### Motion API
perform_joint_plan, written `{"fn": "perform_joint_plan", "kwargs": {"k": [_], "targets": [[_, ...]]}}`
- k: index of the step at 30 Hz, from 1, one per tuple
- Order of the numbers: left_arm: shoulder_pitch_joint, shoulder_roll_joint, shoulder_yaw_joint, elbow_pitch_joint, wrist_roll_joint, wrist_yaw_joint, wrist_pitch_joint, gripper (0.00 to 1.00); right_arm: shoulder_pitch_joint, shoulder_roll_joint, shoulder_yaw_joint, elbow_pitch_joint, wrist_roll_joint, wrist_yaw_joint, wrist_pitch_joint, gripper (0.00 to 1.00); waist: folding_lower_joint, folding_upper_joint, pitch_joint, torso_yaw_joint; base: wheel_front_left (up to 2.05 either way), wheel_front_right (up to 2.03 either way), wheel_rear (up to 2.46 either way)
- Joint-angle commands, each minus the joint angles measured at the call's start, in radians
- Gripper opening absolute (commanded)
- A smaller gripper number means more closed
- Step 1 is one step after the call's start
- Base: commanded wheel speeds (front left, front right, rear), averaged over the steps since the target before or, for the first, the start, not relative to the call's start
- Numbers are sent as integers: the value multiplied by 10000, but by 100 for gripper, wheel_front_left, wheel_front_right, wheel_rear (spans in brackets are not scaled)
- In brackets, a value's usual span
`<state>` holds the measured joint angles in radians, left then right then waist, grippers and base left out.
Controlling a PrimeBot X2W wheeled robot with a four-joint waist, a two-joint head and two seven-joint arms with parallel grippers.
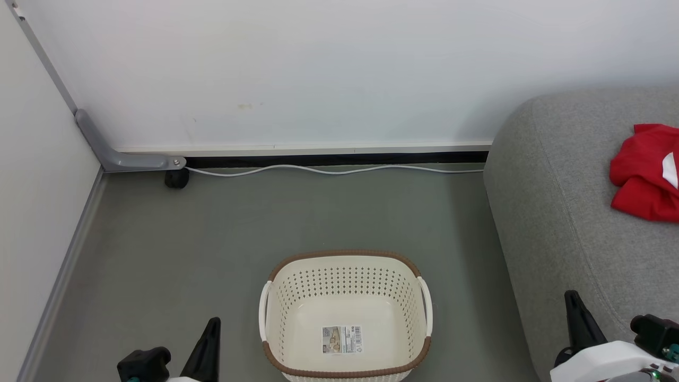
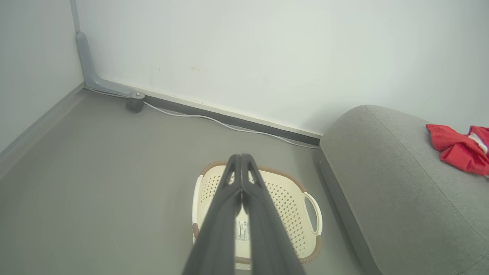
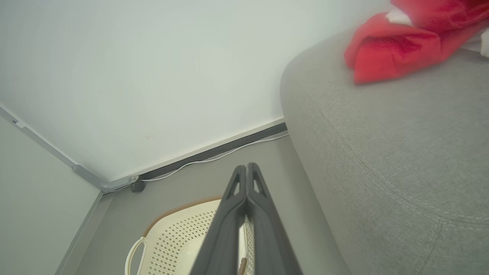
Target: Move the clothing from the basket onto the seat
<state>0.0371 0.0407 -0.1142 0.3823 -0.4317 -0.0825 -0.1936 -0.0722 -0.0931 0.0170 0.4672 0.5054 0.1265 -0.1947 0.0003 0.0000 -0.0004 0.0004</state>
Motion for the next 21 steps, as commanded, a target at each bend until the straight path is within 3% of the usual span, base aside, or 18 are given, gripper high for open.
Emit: {"fn": "perform_joint_plan", "kwargs": {"k": [1,21], "targets": [[-426,26,146,-313,-230,-74,35,0,-322,-97,-34,-308,248,7,53,0,-2,0,0,0,0,0,0],[-635,40,581,-527,-2579,-157,653,0,-328,10,-292,-700,2445,15,668,0,-2,0,8,-1,0,0,0]]}}
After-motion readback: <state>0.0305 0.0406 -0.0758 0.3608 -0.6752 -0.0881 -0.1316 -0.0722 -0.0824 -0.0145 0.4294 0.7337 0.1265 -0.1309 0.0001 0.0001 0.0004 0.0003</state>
